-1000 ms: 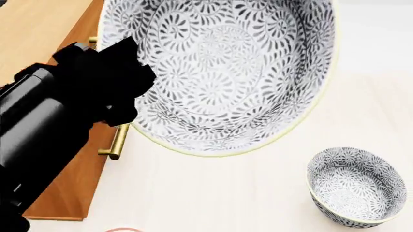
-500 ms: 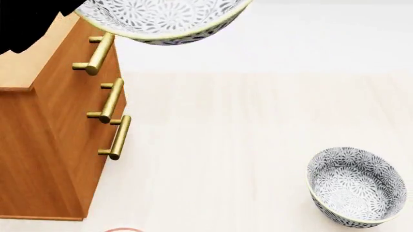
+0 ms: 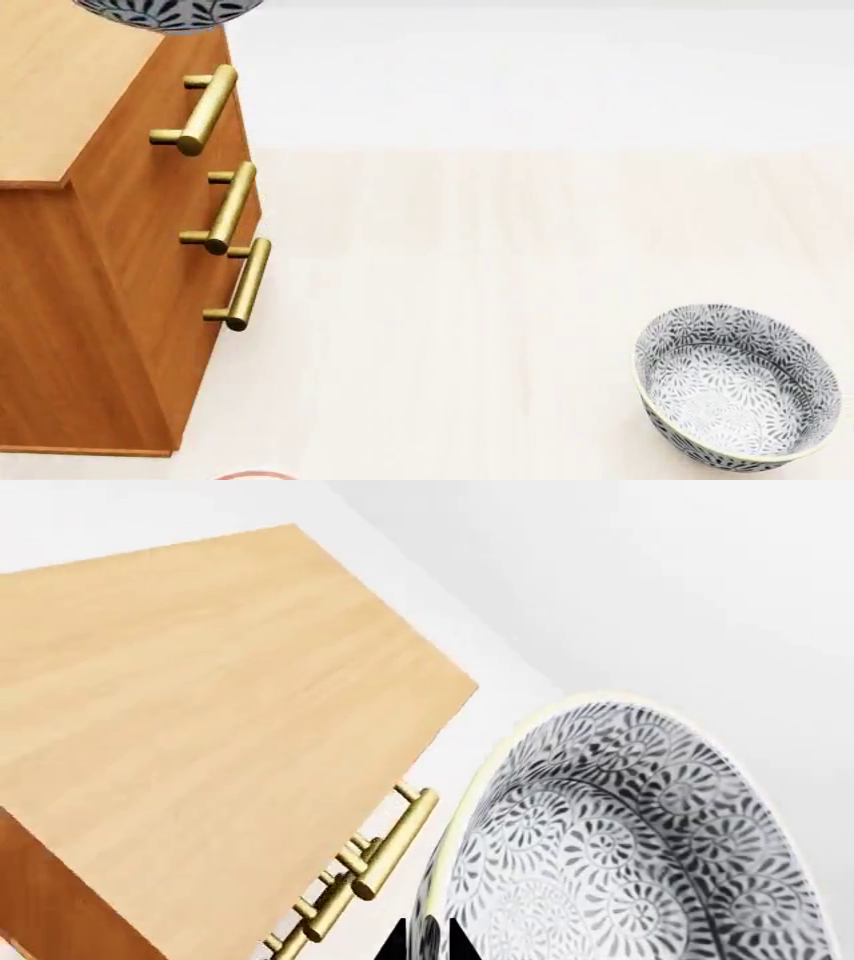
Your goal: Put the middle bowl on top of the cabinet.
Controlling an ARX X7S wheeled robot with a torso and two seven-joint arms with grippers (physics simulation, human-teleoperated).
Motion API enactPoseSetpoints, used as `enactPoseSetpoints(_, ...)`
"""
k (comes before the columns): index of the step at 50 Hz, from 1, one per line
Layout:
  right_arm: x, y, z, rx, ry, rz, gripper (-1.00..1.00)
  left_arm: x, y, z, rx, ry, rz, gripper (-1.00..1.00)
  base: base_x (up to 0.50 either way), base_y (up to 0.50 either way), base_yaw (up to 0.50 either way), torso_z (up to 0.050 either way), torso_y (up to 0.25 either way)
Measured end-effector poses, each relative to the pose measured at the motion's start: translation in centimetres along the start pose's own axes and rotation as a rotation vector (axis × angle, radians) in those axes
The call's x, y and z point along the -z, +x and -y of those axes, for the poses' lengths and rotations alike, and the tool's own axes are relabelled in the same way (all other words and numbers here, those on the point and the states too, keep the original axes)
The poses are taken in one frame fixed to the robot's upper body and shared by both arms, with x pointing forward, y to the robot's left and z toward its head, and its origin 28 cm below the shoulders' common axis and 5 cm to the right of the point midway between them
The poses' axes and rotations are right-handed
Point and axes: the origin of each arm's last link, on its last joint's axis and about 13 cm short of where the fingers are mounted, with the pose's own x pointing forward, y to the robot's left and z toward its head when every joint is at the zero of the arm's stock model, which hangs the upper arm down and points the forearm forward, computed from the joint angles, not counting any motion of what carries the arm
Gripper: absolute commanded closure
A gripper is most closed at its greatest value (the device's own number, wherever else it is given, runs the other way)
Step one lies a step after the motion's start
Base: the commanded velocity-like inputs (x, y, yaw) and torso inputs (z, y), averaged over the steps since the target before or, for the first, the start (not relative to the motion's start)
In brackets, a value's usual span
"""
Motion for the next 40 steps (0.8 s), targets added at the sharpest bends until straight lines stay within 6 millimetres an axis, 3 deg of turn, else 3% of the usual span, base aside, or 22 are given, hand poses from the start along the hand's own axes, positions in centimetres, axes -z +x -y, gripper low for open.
enactPoseSetpoints(18, -0.1, 0.1, -0.3, 0.000, 0.001, 0.002, -1.00, -2.9, 6.4, -0.3, -0.245, -0.085, 0.022, 1.00, 0.00, 0.00, 0.00, 0.000, 0.001)
enactPoseSetpoints(40, -0.4, -0.1, 0.0, 0.004, -0.001, 0.009, -1.00, -5.5, 11.3, -2.9, -0.373, -0.240, 0.007, 1.00, 0.00, 0.00, 0.00, 0.000, 0.000)
